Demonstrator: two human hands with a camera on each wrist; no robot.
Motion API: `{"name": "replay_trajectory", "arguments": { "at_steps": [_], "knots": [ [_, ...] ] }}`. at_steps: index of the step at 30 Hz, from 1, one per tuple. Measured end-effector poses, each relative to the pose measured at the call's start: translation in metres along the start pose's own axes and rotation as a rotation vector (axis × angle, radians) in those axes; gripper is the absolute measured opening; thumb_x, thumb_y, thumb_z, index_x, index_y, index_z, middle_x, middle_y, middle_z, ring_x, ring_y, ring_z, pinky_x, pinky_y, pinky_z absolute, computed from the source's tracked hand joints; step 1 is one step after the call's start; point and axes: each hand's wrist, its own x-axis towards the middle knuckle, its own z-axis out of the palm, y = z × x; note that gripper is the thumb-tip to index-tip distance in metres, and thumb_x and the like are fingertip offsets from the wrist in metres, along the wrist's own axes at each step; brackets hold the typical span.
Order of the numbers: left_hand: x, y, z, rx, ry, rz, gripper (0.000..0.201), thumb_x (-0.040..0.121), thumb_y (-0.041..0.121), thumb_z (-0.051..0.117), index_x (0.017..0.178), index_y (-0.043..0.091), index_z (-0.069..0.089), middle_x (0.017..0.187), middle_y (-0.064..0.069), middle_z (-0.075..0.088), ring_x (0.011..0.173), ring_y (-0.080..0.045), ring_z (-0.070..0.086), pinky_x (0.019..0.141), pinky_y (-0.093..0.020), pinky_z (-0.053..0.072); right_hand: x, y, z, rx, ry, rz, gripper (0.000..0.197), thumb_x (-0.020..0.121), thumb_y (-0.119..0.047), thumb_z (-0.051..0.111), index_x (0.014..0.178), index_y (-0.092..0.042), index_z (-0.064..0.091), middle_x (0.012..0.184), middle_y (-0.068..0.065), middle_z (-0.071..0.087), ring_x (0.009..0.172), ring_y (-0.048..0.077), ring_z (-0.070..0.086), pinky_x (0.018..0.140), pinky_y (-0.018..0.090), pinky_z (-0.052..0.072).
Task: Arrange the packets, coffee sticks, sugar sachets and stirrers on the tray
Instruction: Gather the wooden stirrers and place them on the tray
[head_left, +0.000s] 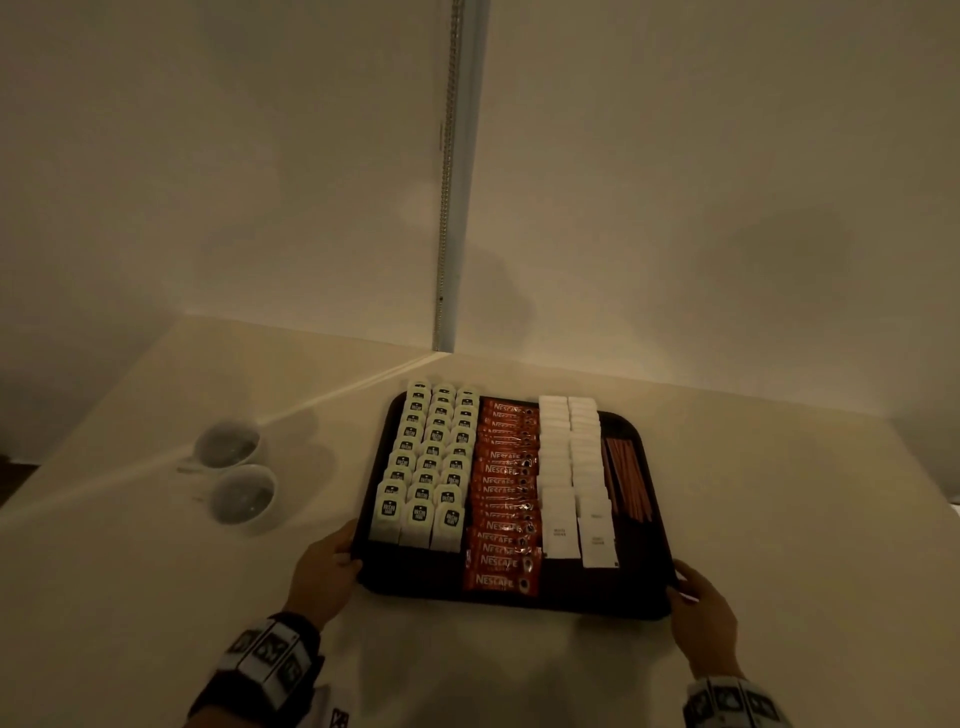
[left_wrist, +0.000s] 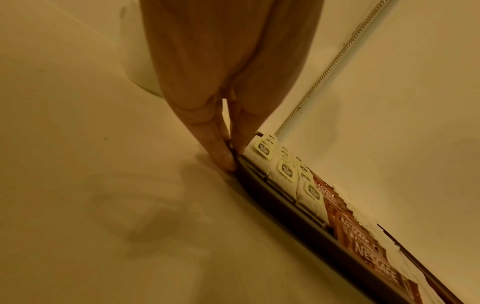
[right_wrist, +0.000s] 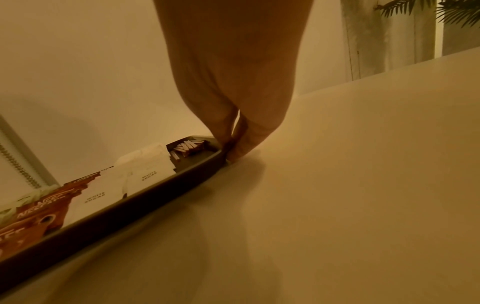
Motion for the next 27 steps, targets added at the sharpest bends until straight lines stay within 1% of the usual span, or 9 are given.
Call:
{"name": "replay_trajectory", "arguments": {
  "at_steps": [3,5,7,11,14,19,23,25,27],
  "knots": [
    [-0.002,-0.007,-0.001,-0.026,-0.004,-0.006,0.055,0.079,-0.020,0.051,0.127,0.005,0.058,0.116,-0.013,0.065,0.108,-0.029,0.059,0.086,-0.028,0.041,-0.011,0.003,-0.001,0.017,-0.002,-0.004,0.038,0.092,-0.002,0.051,0.128,-0.012,0.056,0.116,0.015,0.064,0.097,0.029,0.059,0.088,0.033,0.043],
    [-0.005,-0.013,-0.003,-0.039,-0.004,-0.017,0.056,0.078,-0.020,0.052,0.128,0.006,0.058,0.116,-0.011,0.064,0.110,-0.028,0.058,0.088,-0.031,0.042,-0.015,0.007,-0.001,0.025,-0.005,-0.009,0.038,0.092,-0.002,0.052,0.127,-0.013,0.056,0.114,0.015,0.065,0.087,0.023,0.056,0.082,0.030,0.042],
    [-0.009,-0.018,-0.003,-0.056,-0.001,-0.020,0.058,0.077,-0.020,0.052,0.129,0.007,0.057,0.114,-0.009,0.065,0.109,-0.029,0.058,0.088,-0.034,0.044,-0.018,0.011,-0.001,0.026,-0.008,-0.007,0.038,0.091,-0.002,0.052,0.127,-0.014,0.057,0.113,0.014,0.066,0.085,0.022,0.055,0.080,0.029,0.041],
    [-0.015,-0.026,-0.003,-0.104,0.001,-0.018,0.054,0.077,-0.008,0.055,0.127,0.011,0.059,0.109,-0.007,0.067,0.106,-0.028,0.060,0.089,-0.037,0.046,-0.024,0.013,-0.002,0.028,-0.004,-0.013,0.037,0.092,-0.002,0.051,0.126,-0.015,0.058,0.113,0.014,0.065,0.085,0.021,0.054,0.080,0.029,0.040],
    [-0.018,-0.032,-0.003,-0.116,-0.003,-0.043,0.056,0.079,-0.016,0.052,0.128,0.011,0.058,0.109,-0.008,0.067,0.107,-0.029,0.059,0.089,-0.036,0.047,-0.029,0.016,-0.002,0.040,0.003,-0.017,0.037,0.092,-0.001,0.051,0.125,-0.015,0.058,0.112,0.015,0.065,0.085,0.021,0.054,0.082,0.030,0.041],
    [-0.023,-0.036,-0.002,-0.082,0.005,-0.019,0.060,0.078,-0.018,0.052,0.128,0.014,0.059,0.102,-0.004,0.067,0.103,-0.026,0.060,0.082,-0.030,0.044,-0.032,0.021,-0.001,0.034,0.012,-0.013,0.037,0.092,-0.003,0.051,0.125,-0.017,0.058,0.112,0.012,0.066,0.087,0.020,0.055,0.085,0.032,0.042],
    [-0.025,-0.037,0.000,-0.103,0.017,-0.023,0.062,0.078,-0.018,0.052,0.129,0.015,0.057,0.102,-0.006,0.067,0.100,-0.028,0.061,0.082,-0.035,0.048,-0.033,0.020,-0.001,0.022,0.017,-0.019,0.037,0.092,-0.003,0.050,0.126,-0.016,0.058,0.114,0.013,0.065,0.087,0.019,0.054,0.084,0.032,0.042],
    [-0.025,-0.037,0.000,-0.105,0.010,-0.019,0.063,0.078,-0.018,0.052,0.128,0.020,0.056,0.101,-0.005,0.067,0.098,-0.026,0.060,0.081,-0.033,0.048,-0.033,0.020,-0.001,0.017,0.014,-0.016,0.037,0.092,-0.003,0.050,0.126,-0.016,0.058,0.115,0.014,0.065,0.091,0.023,0.057,0.086,0.032,0.043],
    [-0.024,-0.038,0.000,-0.131,-0.001,-0.026,0.062,0.078,-0.019,0.050,0.127,0.019,0.058,0.099,-0.006,0.067,0.098,-0.026,0.060,0.077,-0.030,0.048,-0.033,0.020,-0.002,0.014,0.012,-0.015,0.037,0.092,-0.003,0.050,0.126,-0.016,0.058,0.115,0.014,0.066,0.098,0.028,0.061,0.087,0.032,0.044]
  ]
}}
